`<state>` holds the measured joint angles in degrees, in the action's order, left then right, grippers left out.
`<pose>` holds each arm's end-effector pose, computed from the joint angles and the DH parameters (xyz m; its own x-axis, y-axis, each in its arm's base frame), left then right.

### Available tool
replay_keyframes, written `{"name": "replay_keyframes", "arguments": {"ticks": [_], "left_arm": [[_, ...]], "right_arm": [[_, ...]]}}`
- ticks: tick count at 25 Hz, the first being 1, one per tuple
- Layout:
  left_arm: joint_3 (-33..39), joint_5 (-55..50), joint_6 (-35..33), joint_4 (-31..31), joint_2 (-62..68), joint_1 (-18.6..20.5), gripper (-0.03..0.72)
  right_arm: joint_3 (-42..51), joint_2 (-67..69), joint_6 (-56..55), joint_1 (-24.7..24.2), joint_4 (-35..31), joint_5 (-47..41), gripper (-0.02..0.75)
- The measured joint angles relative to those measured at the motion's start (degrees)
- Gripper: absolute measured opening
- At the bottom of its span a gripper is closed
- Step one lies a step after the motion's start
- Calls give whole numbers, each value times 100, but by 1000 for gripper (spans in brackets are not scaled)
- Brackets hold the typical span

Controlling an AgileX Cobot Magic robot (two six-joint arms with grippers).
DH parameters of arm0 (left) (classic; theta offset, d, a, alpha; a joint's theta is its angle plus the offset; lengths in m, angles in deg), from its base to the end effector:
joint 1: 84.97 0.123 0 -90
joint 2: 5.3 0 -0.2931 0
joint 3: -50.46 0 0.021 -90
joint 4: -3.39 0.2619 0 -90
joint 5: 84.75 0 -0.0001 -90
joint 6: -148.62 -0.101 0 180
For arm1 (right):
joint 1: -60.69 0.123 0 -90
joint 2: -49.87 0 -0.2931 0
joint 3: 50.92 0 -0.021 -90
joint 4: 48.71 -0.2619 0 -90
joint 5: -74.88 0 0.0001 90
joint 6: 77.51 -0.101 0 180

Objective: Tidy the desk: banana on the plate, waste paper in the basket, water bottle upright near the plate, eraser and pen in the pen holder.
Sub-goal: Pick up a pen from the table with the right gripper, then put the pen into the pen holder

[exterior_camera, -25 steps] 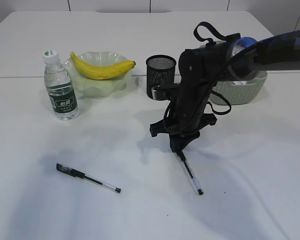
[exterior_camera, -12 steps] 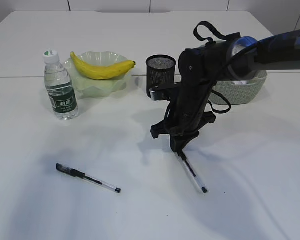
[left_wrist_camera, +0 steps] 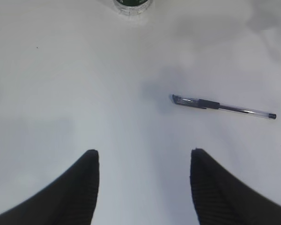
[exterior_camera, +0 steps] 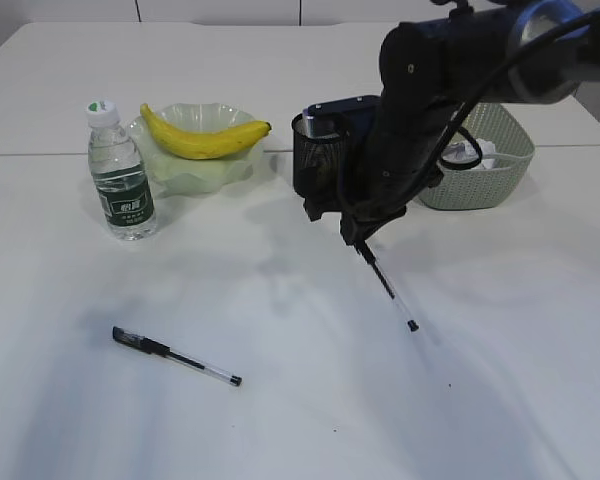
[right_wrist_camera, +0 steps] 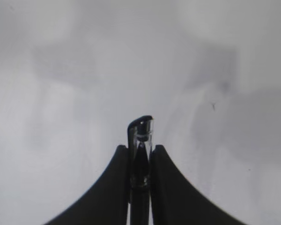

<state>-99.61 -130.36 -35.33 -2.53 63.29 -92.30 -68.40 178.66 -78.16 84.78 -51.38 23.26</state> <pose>0.2116 -0.0347 0.2963 -0.8028 0.0998 -0.5879 0.1674 0.9840 -0.0616 0.4228 0.1931 0.1793 -0.8887 -0.3532 -0.2924 -0.3822 0.9229 0.0467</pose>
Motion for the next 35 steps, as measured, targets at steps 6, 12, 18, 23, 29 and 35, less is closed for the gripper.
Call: {"name": "replay_keyframes", "arguments": {"ticks": [6,12,18,23,29,35], "left_arm": [[0,0,0,0,0,0,435],[0,0,0,0,0,0,435],[0,0,0,0,0,0,435],[0,0,0,0,0,0,435],[0,0,0,0,0,0,435],[0,0,0,0,0,0,435]], "right_arm": [[0,-518,9,0,162,174,62],[0,-931,9,0,321,559,62],[0,-1125,12,0,578,1000,61],[0,-1140,12,0,715,1457,61],[0,-1140,12,0,755,2272,61],[0,-1140,12,0,875,3104,61]]}}
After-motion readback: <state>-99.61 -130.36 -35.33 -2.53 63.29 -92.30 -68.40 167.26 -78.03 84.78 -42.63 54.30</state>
